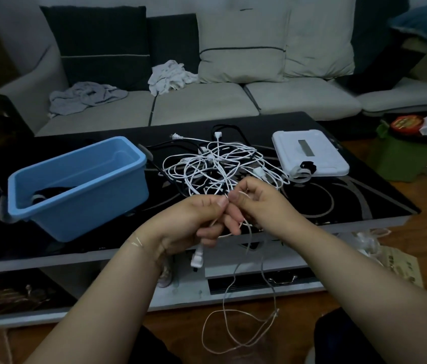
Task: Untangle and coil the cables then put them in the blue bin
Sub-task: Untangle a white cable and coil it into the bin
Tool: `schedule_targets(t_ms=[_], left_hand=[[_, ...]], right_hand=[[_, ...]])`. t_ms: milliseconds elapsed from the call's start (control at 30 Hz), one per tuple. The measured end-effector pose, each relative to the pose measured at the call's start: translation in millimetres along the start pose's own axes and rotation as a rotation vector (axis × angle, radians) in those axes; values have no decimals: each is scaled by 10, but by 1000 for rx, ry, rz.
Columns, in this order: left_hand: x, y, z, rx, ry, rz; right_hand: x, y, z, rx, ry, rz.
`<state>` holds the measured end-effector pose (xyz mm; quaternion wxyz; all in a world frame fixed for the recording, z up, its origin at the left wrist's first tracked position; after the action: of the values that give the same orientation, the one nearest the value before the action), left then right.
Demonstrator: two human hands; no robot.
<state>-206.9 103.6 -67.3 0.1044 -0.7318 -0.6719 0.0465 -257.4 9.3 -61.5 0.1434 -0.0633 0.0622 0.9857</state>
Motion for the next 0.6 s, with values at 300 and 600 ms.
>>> schedule_targets(t_ms=[300, 600], left_hand=[[-41, 181, -195, 351, -272, -280], [27, 290, -247, 92, -340, -515]], right_hand=[[-36, -338, -221, 582, -63, 63], [59, -514, -162, 1043, -43, 204]])
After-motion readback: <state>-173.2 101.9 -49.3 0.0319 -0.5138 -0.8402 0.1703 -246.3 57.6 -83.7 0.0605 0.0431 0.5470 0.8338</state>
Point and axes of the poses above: each hand's wrist, its own x-axis away from the middle knuckle, its own y-axis out of the back of the hand, z = x × y, the point moved 7 cm from there along -x, towards the middle knuckle, and after that the axes turned 8 degrees about z, right-handed, at the moved point
